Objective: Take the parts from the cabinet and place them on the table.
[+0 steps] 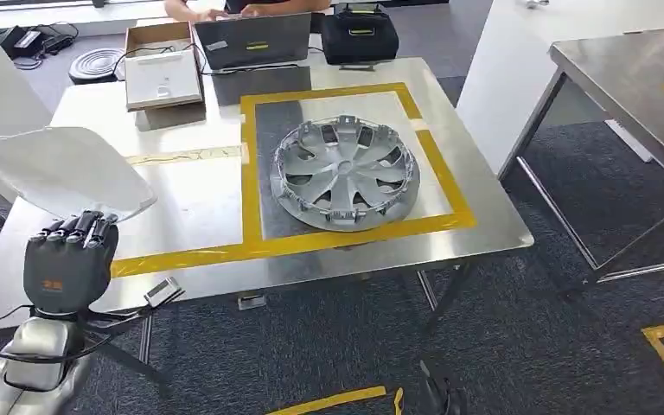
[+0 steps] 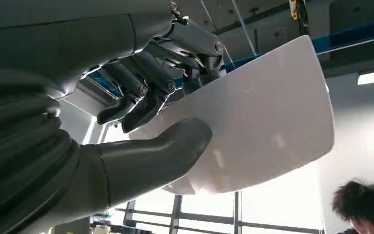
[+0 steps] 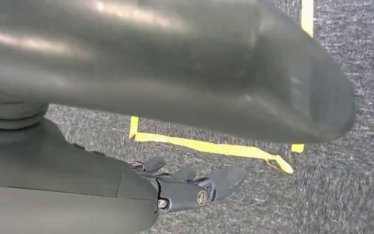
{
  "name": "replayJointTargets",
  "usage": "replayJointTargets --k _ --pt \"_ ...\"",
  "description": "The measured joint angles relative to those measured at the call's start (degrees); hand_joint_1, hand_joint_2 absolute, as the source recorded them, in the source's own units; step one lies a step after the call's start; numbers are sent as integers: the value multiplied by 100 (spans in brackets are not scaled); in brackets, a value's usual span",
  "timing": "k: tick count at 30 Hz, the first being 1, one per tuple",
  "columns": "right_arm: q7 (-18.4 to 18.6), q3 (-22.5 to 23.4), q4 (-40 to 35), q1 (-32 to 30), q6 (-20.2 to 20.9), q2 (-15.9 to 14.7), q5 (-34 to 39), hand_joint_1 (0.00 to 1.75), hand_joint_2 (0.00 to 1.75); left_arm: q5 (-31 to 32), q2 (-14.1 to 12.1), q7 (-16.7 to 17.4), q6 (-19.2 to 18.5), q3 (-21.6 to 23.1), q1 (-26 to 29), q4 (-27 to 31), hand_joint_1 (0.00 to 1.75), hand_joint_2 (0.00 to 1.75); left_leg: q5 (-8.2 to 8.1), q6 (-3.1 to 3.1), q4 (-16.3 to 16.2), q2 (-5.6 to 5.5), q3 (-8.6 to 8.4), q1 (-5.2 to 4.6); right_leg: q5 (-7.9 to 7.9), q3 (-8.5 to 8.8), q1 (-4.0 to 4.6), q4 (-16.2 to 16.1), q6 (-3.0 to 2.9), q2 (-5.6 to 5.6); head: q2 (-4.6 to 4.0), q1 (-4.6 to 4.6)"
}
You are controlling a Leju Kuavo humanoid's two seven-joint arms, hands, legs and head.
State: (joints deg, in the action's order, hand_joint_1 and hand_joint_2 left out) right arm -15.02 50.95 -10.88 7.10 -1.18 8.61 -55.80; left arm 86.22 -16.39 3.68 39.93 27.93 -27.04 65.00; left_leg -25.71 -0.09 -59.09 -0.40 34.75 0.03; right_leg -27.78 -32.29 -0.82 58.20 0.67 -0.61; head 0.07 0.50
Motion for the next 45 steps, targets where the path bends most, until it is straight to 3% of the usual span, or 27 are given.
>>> replayJointTargets --k 7,10,16,29,37,45 --pt "2 0 2 -12 7 24 -61 0 0 -2 125 -352 9 -404 -122 -554 175 175 0 0 2 7 -5 2 1 -4 4 0 11 3 0 0" --pt "39 0 2 -9 20 33 -70 0 0 -15 219 -687 13 -634 -167 -774 175 175 2 -2 6 5 -6 5 -1 -4 6 2 12 2 0 0" --pt "57 0 2 -12 20 50 -77 0 0 -17 326 -750 17 -887 -195 -974 175 175 2 -3 8 9 -6 7 -1 -7 9 3 11 4 0 0" --pt "57 0 2 -12 20 52 -76 0 0 -17 380 -761 17 -968 -201 -1075 175 175 2 -3 8 8 -6 6 -1 -6 8 3 11 4 0 0" --pt "48 0 2 -12 122 52 -76 0 0 -22 579 -1450 17 -1427 -286 -1300 175 175 2 -3 8 8 -5 6 -1 -7 8 3 11 4 0 0" --pt "-66 0 2 -32 -70 48 -70 0 0 -17 750 -1397 17 -1558 -425 -1624 175 175 2 -3 7 8 -8 6 -1 -9 6 2 11 4 0 0"
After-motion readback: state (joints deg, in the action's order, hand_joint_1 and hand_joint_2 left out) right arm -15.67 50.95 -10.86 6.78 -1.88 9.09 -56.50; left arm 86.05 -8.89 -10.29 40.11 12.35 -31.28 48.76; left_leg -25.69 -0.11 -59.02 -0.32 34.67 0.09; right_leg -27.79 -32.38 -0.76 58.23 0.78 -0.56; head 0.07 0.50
